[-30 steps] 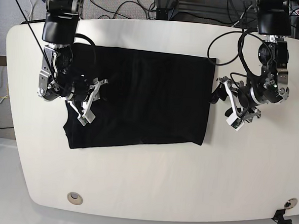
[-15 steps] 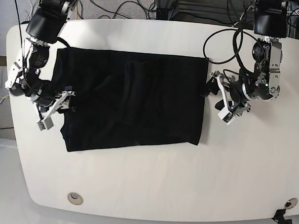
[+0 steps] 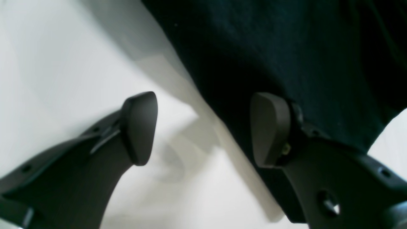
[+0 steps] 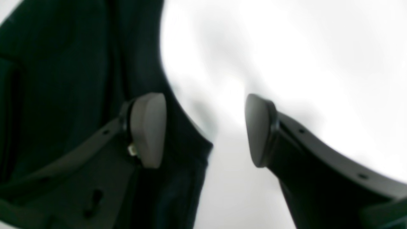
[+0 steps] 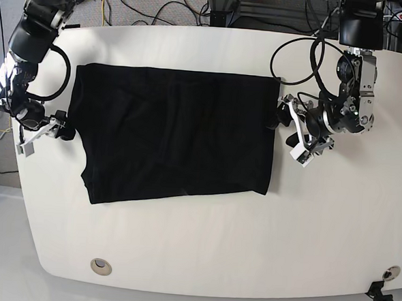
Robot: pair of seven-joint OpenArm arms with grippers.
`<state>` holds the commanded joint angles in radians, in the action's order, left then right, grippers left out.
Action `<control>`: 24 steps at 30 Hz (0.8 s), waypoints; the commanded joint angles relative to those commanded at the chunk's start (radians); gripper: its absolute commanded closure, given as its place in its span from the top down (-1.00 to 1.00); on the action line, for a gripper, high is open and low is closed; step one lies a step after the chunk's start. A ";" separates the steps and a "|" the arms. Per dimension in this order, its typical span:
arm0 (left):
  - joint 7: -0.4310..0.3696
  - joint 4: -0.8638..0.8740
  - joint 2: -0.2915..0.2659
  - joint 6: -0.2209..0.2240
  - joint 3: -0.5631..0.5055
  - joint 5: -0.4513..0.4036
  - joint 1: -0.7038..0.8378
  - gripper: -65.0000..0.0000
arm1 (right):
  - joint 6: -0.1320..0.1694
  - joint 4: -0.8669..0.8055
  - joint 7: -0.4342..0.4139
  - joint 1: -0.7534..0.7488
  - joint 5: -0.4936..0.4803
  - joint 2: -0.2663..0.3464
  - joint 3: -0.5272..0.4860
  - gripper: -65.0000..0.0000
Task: Fold the T-shirt properly
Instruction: 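Grasp the shirt end near the right gripper with the right gripper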
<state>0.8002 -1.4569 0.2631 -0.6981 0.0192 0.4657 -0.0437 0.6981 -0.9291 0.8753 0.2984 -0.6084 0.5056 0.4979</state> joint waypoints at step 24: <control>0.000 0.005 0.000 0.000 0.000 -0.002 0.000 0.31 | 0.000 -0.006 0.043 -0.015 -0.002 -0.204 -0.008 0.16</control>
<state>0.8002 -1.4523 0.2631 -0.6981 0.0192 0.4641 -0.0437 0.6981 -0.9352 0.9183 0.2831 -0.6099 0.3015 0.4902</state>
